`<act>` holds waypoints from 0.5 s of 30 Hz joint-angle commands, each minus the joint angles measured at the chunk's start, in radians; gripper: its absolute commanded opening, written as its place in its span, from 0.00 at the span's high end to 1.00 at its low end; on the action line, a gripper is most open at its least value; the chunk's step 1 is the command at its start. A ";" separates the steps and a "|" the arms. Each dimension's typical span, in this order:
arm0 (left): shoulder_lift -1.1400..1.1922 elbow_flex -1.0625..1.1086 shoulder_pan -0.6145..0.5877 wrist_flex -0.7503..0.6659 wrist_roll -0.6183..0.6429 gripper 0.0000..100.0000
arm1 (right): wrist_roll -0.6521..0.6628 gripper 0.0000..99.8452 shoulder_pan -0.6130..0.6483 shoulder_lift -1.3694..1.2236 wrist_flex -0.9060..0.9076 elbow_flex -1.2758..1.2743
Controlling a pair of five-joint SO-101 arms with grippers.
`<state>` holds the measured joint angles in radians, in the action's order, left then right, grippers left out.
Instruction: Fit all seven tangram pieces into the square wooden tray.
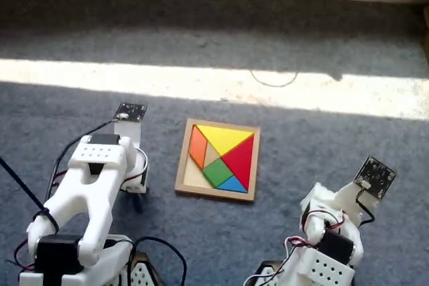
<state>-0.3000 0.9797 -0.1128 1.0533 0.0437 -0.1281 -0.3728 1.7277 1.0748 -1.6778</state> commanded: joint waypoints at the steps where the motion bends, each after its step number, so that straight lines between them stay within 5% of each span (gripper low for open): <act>1: -0.021 -0.087 0.021 0.032 0.006 0.94 | -0.005 1.00 0.012 0.007 -0.024 -0.042; 8: -0.021 -0.248 0.025 0.163 0.008 1.00 | -0.005 1.00 0.012 0.007 -0.024 -0.042; 15: -0.021 -0.338 0.206 0.189 0.077 1.00 | -0.005 1.00 0.012 0.007 -0.024 -0.042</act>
<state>-0.2984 0.7158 -0.0008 1.2283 0.0575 -0.1281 -0.3728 1.7277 1.0748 -1.6778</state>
